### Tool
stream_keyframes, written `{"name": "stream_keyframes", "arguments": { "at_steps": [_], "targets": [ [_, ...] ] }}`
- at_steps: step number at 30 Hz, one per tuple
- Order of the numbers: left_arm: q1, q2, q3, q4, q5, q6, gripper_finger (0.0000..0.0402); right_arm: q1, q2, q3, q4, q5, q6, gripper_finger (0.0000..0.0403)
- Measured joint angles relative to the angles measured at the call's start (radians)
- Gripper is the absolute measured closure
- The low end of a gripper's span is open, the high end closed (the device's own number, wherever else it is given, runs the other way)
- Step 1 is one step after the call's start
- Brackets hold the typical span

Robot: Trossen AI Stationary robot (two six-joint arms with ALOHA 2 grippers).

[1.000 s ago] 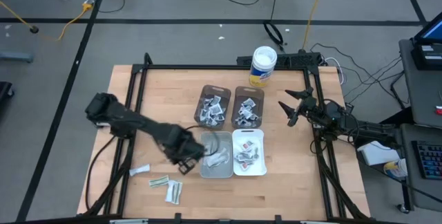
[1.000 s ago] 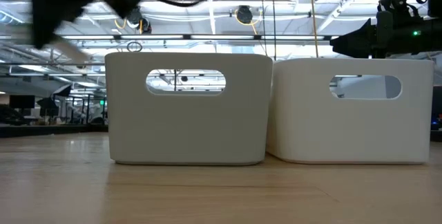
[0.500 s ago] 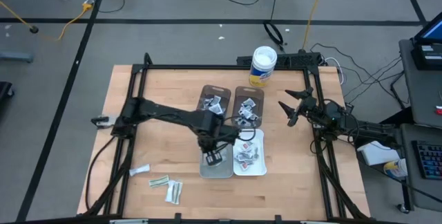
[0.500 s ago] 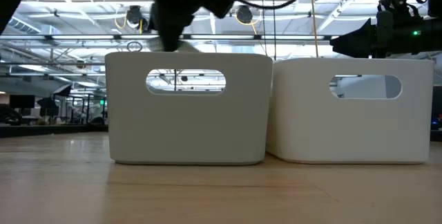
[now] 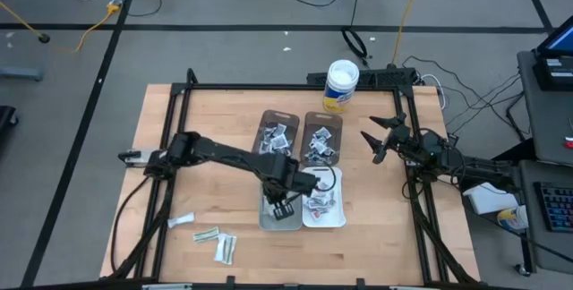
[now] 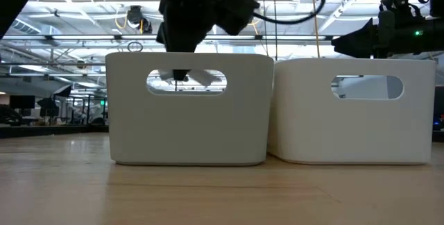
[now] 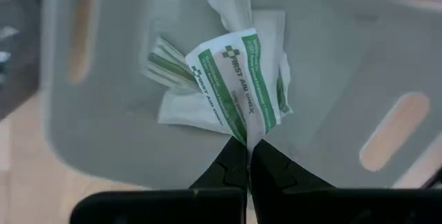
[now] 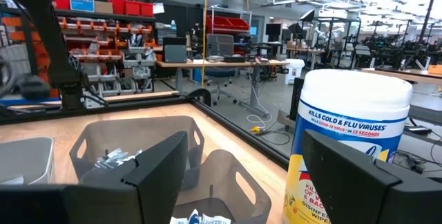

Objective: Pick & Place First Aid Supplies
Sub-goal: Put the green pad into the gray bin

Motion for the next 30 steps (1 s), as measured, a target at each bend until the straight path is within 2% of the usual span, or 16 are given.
{"name": "stream_keyframes", "arguments": {
  "at_steps": [12, 16, 21, 30],
  "targets": [
    [-0.024, 0.089, 0.000, 0.101, -0.016, -0.004, 0.0401, 0.000, 0.000, 0.000, 0.001, 0.000, 0.000, 0.0124],
    [-0.024, 0.091, 0.000, 0.149, -0.019, -0.057, 0.0384, 0.000, 0.000, 0.000, 0.001, 0.000, 0.000, 0.0124],
    [-0.023, 0.091, 0.000, 0.157, -0.014, -0.058, 0.0321, 0.000, 0.000, 0.000, 0.000, 0.000, 0.000, 0.0124],
    [-0.022, 0.091, 0.000, 0.169, -0.004, -0.059, 0.0164, 0.000, 0.000, 0.000, 0.000, 0.000, 0.000, 0.0124]
  ]
}}
